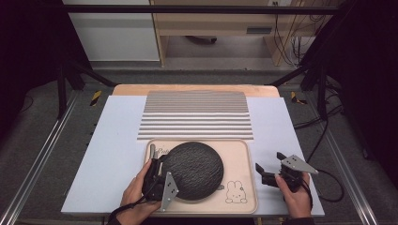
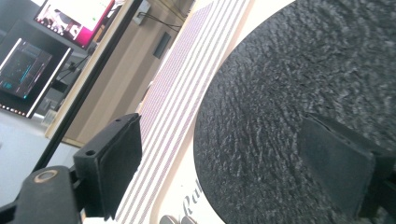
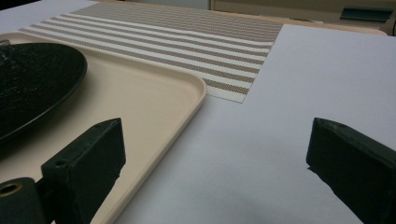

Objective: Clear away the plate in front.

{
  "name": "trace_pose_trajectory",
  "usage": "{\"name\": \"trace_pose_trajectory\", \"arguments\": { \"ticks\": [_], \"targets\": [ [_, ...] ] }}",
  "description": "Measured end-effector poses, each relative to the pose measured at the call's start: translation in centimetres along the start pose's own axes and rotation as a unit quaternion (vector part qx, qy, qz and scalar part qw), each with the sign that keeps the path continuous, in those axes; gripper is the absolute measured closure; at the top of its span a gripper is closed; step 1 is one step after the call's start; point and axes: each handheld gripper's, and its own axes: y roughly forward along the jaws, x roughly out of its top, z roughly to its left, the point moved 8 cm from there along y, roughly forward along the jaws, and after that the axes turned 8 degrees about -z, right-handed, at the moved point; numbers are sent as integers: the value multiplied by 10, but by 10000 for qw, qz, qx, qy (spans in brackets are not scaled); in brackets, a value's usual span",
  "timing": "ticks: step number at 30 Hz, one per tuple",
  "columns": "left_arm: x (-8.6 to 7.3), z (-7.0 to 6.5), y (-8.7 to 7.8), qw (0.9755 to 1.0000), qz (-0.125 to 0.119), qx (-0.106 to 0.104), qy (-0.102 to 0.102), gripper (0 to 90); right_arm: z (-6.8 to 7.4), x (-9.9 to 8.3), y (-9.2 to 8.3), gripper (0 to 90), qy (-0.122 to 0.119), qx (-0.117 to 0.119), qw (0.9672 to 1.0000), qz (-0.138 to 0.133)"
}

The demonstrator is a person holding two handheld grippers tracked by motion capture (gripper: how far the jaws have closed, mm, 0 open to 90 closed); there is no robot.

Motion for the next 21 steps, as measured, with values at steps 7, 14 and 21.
{"name": "trace_pose_trajectory", "arguments": {
  "ticks": [7, 14, 21],
  "targets": [
    [0, 3, 2, 9998, -100, 73, -153, 131, 0, 0, 1, 48, -39, -12, 10000, -8],
    [-3, 3, 3, 9994, -37, 118, -325, 122, 0, 0, 0, 48, -18, -26, 10000, -17],
    [-4, 5, 1, 9992, -18, 261, -312, 106, 0, 0, 0, 47, -46, -14, 10000, -20]
  ]
}}
